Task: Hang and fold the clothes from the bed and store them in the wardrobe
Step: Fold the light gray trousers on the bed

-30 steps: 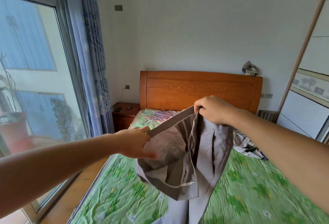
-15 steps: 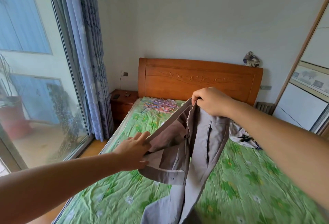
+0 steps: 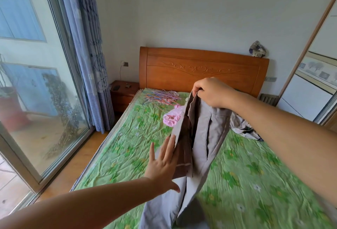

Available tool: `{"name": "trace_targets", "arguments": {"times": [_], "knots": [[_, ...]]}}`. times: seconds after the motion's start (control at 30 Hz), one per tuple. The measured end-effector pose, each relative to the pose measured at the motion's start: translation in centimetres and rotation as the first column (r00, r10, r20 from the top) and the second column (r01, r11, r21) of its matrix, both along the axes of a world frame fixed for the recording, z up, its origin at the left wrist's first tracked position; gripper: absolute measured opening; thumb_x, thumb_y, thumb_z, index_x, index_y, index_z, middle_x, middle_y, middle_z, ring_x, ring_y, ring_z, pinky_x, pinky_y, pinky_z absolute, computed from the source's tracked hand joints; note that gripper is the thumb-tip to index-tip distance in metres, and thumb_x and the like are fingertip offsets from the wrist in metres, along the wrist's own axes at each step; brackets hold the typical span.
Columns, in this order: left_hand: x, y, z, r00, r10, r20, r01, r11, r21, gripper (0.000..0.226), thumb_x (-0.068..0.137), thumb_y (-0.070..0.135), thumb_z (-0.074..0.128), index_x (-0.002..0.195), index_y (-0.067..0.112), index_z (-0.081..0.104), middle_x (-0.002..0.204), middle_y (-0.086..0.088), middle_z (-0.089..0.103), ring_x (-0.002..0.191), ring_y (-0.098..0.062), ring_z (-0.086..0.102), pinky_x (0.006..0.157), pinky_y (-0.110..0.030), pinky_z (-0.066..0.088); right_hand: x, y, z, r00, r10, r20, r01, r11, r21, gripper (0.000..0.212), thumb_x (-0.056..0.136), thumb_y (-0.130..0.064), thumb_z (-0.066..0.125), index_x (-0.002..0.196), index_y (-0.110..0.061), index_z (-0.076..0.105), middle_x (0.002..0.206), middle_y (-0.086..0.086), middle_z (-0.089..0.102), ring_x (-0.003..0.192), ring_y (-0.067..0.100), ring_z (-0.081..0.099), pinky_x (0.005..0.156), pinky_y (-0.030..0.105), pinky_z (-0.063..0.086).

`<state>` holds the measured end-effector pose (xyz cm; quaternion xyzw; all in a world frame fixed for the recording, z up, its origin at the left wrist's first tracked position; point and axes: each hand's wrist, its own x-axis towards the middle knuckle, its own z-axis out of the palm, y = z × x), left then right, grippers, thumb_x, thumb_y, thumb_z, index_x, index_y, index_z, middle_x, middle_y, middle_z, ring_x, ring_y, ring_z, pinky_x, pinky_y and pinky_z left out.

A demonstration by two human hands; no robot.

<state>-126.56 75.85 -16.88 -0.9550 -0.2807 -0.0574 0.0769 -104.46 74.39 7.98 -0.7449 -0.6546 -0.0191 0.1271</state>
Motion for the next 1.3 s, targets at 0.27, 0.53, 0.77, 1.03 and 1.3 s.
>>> {"name": "trace_targets", "arguments": {"times": [0.27,0.53,0.77,1.03,1.3], "knots": [[4.1,0.0,0.9,0.986,0.104,0.131,-0.099,0.994,-0.047,0.134,0.062,0.075,0.069,0.16,0.013,0.003,0.161,-0.014,-0.032,0.149,-0.035,-0.026,0.112,-0.073,0.005,-0.7,0.1,0.5,0.998,-0.008,-0.057,0.013,0.996,0.088,0.03,0.088,-0.007,0.045,0.084,-0.023,0.071,0.05,-0.011,0.056,0.045,0.0,0.052,0.05,0.025,0.032],[5.2,-1.4,-0.4,0.976,0.126,0.177,-0.109,0.989,-0.103,0.122,0.068,0.068,0.061,0.16,0.01,0.004,0.162,-0.011,-0.031,0.149,-0.033,-0.027,0.113,-0.073,0.004,-0.9,-0.3,0.2,0.998,-0.02,-0.056,0.025,0.996,0.081,0.033,0.089,-0.008,0.043,0.081,-0.025,0.069,0.058,-0.007,0.061,0.043,0.004,0.051,0.051,0.027,0.034],[3.0,2.3,0.6,0.972,0.094,0.217,-0.074,0.992,-0.099,0.051,0.094,0.034,0.056,0.143,0.023,0.05,0.168,0.0,-0.004,0.154,-0.026,0.003,0.116,-0.048,0.025,-0.2,-1.0,0.2,0.997,-0.034,-0.065,0.039,0.996,0.081,0.032,0.09,-0.007,0.044,0.085,-0.025,0.07,0.057,-0.005,0.06,0.045,0.012,0.049,0.05,0.027,0.036],[0.6,5.5,5.7,0.907,0.081,0.414,-0.019,0.988,-0.154,0.021,0.095,0.03,0.054,0.089,0.017,0.069,0.108,0.007,0.058,0.077,-0.025,0.062,0.059,-0.035,0.05,0.5,-1.9,0.0,1.0,-0.02,-0.008,0.02,0.999,0.034,0.03,0.093,-0.01,0.044,0.089,-0.028,0.069,0.06,-0.01,0.058,0.049,0.004,0.047,0.048,0.024,0.029],[1.8,7.8,16.7,0.865,0.011,0.501,0.096,0.978,-0.187,0.006,0.084,0.018,0.067,0.084,0.013,0.07,0.088,0.0,0.065,0.081,-0.023,0.06,0.073,-0.038,0.051,0.0,-1.5,0.8,0.999,0.031,-0.013,-0.031,0.999,0.023,0.032,0.093,-0.01,0.045,0.098,-0.03,0.07,0.081,-0.015,0.064,0.074,0.011,0.058,0.062,0.029,0.041]]}}
